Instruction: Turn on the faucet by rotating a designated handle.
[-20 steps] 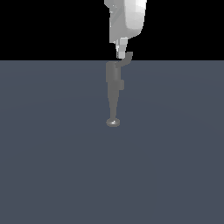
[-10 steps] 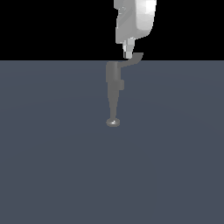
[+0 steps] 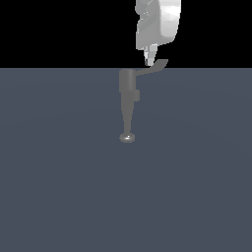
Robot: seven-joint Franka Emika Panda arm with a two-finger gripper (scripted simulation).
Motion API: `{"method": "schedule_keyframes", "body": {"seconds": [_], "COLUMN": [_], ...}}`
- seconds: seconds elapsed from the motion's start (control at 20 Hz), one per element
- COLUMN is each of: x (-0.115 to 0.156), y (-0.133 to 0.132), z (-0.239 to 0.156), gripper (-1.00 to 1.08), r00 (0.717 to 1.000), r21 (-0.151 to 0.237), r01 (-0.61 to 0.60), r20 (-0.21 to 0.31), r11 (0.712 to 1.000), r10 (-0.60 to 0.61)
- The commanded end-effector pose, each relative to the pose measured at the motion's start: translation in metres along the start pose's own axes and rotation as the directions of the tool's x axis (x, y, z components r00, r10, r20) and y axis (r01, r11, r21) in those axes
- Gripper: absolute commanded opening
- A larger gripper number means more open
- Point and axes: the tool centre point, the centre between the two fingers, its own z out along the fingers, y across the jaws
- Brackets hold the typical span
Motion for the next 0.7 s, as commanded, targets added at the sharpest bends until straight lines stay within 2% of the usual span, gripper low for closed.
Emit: {"method": "schedule_keyframes", "body": {"seconds": [0.0,0.65], "x": [0.019,0.053], "y": [-0.003,-0.025], "z": [0.002,0.002], "gripper": [-1.0,-1.0], "r00": [1.0,0.999], "r21": [0.0,-0.002], "r01": [-0.021,-0.035], "r20": [-0.003,-0.004], "r11": [1.0,0.999], "r10": [0.021,0.035]}}
